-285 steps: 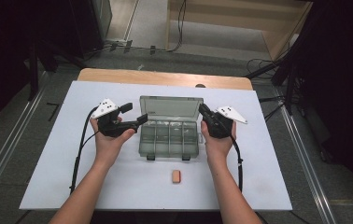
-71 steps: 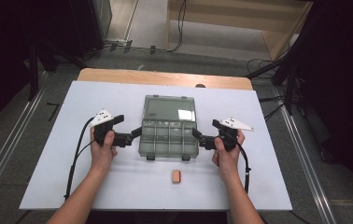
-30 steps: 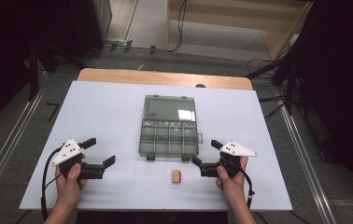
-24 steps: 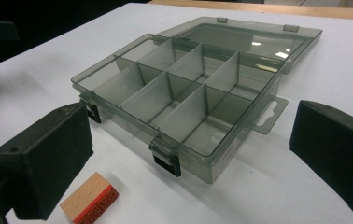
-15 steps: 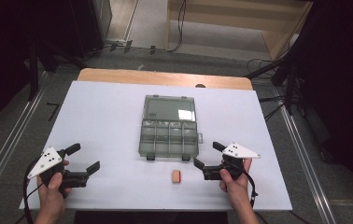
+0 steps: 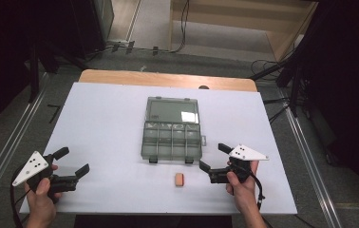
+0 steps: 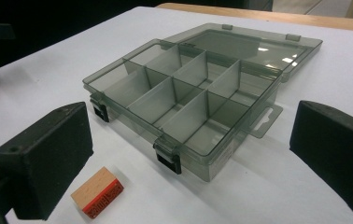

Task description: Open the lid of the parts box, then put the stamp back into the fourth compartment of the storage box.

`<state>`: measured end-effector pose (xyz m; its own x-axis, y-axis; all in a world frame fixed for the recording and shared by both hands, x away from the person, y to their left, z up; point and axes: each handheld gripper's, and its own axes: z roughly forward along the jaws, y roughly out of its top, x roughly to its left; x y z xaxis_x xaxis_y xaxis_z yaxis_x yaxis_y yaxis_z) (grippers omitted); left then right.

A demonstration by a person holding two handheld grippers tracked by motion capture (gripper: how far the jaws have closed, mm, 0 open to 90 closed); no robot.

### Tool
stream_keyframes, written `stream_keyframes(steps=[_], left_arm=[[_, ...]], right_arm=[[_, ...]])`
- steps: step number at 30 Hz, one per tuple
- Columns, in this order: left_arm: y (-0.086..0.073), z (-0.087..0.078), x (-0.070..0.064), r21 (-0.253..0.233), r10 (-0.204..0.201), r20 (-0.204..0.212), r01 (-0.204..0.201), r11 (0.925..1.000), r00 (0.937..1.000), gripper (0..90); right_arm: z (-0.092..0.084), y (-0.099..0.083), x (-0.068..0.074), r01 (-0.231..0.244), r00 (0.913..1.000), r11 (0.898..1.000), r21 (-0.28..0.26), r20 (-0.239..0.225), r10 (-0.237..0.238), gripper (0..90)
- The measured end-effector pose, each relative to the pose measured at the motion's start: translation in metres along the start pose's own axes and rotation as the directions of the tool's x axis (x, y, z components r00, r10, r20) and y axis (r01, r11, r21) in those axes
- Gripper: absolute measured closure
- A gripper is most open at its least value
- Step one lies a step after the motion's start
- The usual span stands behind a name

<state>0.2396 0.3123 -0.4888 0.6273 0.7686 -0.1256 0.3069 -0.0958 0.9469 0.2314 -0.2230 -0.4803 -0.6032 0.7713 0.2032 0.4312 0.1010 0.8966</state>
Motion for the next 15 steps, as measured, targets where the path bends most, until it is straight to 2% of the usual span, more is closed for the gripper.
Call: stream_keyframes(steps=[4,10,15], left_arm=[[-0.002,0.000,0.000,-0.001,0.003,0.006,-0.003,1.0000,1.0000,0.0],[-0.003,0.001,-0.001,-0.002,-0.004,0.017,0.004,1.0000,0.9998,0.0],[-0.004,0.002,-0.001,-0.003,0.000,0.022,0.000,1.0000,0.9998,0.0]], right_arm=[[0.005,-0.001,0.005,0.026,0.9996,0.999,0.020,-0.010,-0.026,0.0],[0.012,-0.001,0.013,0.047,0.9974,0.997,0.055,-0.058,-0.044,0.0],[0.015,-0.002,0.018,0.071,0.9956,0.994,0.082,-0.068,-0.065,0.0]])
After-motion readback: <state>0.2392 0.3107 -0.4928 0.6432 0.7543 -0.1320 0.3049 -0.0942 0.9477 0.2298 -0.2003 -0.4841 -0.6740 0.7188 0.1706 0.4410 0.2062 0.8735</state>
